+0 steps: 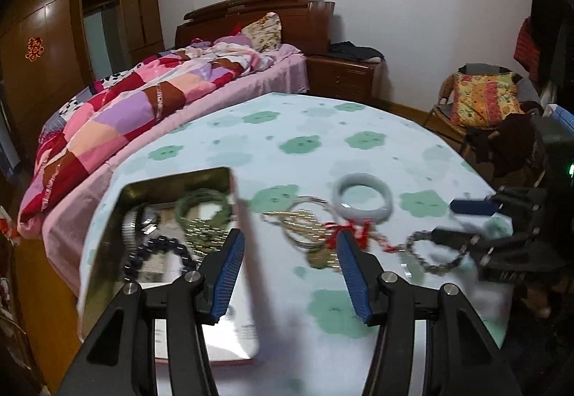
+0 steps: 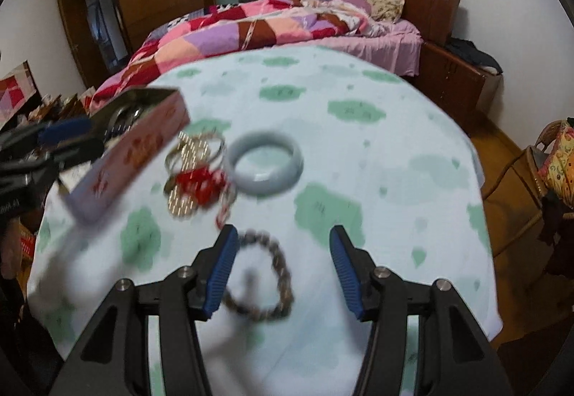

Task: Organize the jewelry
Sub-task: 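Move both grippers back over the remaining jewelry pile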

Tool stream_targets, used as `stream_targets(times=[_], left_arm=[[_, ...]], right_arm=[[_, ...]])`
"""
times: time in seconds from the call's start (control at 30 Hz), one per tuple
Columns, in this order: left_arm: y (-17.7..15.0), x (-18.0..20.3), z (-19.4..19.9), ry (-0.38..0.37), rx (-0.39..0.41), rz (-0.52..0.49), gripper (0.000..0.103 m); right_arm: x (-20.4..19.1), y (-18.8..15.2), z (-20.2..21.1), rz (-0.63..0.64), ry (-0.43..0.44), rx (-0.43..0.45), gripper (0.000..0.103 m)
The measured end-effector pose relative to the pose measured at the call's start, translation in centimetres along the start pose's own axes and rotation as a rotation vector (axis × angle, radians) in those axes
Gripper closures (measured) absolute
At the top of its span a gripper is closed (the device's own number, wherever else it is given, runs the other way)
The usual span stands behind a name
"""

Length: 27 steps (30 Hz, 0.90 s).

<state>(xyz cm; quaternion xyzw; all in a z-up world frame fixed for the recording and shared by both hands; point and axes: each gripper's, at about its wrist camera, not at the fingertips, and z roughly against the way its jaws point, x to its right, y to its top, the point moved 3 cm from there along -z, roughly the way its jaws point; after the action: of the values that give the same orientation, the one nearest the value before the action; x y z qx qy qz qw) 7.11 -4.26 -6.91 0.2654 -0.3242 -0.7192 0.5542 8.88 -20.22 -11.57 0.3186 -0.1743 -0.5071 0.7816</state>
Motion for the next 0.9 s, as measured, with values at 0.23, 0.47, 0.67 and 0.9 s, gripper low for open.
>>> stream_targets(times=[0.23,0.47,0.67,0.9], left_arm=[[-1.1,0.9,-1.4,-0.013,-0.047,0.048,0.049],[-0.3,3.8,-3.6,-0.044,-0.072,-0.023,0.049],[-0.9,4.8,-7.0,-0.05,-0.149,-0.048,0.081],[-0.4,3.9,-5.3,-0.073,-0.113,-0.01,0.103]], right_arm=[[0.0,-1.4,-0.5,0.027,-0.008,-0.013,0.056],[-0.3,-2.1,-0.9,0.053,-0.02,0.004,0.071],[0.1,-2.2,-0.8,0.039,-0.012,0.019,0.076],[-0.2,-2.0,-0.4,0.048,-0.001,0.045,0.091]])
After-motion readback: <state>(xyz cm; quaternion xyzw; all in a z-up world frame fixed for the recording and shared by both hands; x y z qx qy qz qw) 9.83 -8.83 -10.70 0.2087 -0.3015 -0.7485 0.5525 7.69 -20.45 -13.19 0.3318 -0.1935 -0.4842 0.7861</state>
